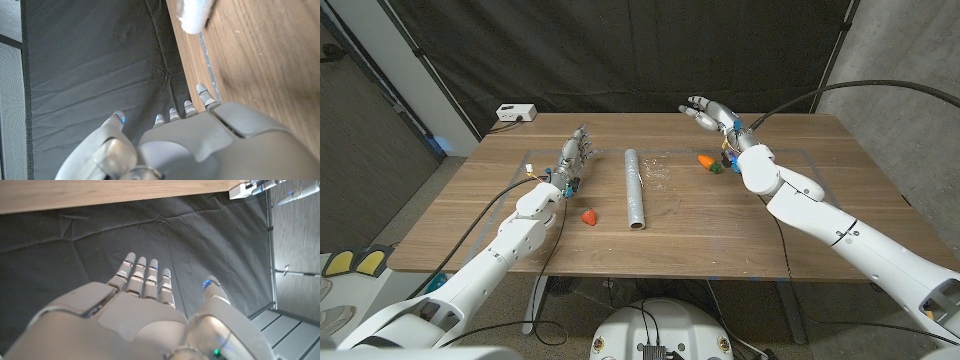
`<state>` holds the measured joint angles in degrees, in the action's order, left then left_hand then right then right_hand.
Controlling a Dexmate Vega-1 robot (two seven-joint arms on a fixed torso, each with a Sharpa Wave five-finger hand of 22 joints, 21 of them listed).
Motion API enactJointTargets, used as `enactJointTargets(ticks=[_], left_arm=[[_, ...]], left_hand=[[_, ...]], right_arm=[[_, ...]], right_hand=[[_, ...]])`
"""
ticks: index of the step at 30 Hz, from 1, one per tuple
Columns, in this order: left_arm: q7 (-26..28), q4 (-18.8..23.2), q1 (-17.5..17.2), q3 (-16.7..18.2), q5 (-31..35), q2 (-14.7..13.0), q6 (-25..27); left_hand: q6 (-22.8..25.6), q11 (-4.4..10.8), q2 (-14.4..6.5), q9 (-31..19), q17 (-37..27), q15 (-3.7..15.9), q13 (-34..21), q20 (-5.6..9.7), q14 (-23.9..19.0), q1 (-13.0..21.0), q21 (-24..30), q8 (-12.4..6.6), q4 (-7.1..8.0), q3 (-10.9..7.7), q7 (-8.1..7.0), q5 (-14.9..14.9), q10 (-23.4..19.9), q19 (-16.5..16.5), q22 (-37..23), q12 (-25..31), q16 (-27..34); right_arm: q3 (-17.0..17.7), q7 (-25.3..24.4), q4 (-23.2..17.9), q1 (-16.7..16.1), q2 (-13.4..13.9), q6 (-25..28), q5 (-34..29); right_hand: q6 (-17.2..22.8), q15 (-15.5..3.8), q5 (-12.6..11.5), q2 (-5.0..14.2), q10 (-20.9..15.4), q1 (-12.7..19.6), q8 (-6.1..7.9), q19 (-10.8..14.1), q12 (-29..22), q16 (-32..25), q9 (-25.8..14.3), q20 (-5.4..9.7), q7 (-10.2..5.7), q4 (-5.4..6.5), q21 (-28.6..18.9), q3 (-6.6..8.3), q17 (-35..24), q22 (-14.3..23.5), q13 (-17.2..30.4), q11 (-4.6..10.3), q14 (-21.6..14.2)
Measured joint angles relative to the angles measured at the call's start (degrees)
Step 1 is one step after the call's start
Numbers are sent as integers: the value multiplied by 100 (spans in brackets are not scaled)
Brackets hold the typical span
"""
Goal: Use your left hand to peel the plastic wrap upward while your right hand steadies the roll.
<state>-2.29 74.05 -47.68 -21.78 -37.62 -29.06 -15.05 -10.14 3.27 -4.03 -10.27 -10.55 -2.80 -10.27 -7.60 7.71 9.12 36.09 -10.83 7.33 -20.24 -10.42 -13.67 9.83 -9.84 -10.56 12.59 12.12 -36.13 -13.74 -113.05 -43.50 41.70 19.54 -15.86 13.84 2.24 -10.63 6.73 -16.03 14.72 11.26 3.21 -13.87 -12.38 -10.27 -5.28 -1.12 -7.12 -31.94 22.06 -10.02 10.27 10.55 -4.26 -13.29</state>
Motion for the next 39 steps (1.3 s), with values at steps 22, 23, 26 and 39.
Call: enactJointTargets(ticks=[22, 23, 26, 39], left_arm=[[-117, -79, 24, -3, -65, -19, 23], [-118, -79, 24, -3, -65, -19, 26], [-121, -45, 2, 4, -70, -45, 41], [-140, 87, -81, 41, -116, -138, 108]], left_hand=[[21, -51, -114, 1, 1, -27, -28, -21, -177, 9, -38, 0, 1, -1, 21, 0, -94, -23, 17, 0, 43], [21, -51, -114, 1, 1, -27, -28, -21, -177, 10, -38, 0, 1, -1, 21, 0, -93, -22, 17, 0, 43], [21, -51, -113, 0, 1, -25, -28, -21, -224, 10, -38, 0, 1, -1, 21, 0, -93, -22, 17, 0, 43], [52, -50, -86, 1, 2, -50, -28, -31, -216, 100, -38, 0, -24, -25, 52, 0, -154, -10, 17, 0, 43]], right_arm=[[-1082, 1486, -719, 607, -138, 1403, -2287], [-1107, 1486, -725, 621, -149, 1403, -2287], [-1209, 1772, -737, 692, -203, 1520, -2615], [-1648, 3164, -677, 1124, -521, 1677, -3411]], right_hand=[[381, -264, -40, 158, -267, 204, 84, 168, -34, 0, 0, 17, -112, -13, 0, 192, -27, 28, -1, 204, -304], [408, -267, -40, 158, -280, 204, 84, 168, -34, 0, 0, 17, -122, -14, 0, 190, -27, 28, -1, 218, -306], [409, -326, -40, 181, -314, 226, 84, 171, -55, 0, 0, 20, -122, 2, 0, 206, -27, 28, -1, 231, -366], [501, -457, -40, 236, -532, 277, 84, 361, -76, -84, 1, 88, -152, 57, 0, 309, -34, 28, -1, 266, -763]])
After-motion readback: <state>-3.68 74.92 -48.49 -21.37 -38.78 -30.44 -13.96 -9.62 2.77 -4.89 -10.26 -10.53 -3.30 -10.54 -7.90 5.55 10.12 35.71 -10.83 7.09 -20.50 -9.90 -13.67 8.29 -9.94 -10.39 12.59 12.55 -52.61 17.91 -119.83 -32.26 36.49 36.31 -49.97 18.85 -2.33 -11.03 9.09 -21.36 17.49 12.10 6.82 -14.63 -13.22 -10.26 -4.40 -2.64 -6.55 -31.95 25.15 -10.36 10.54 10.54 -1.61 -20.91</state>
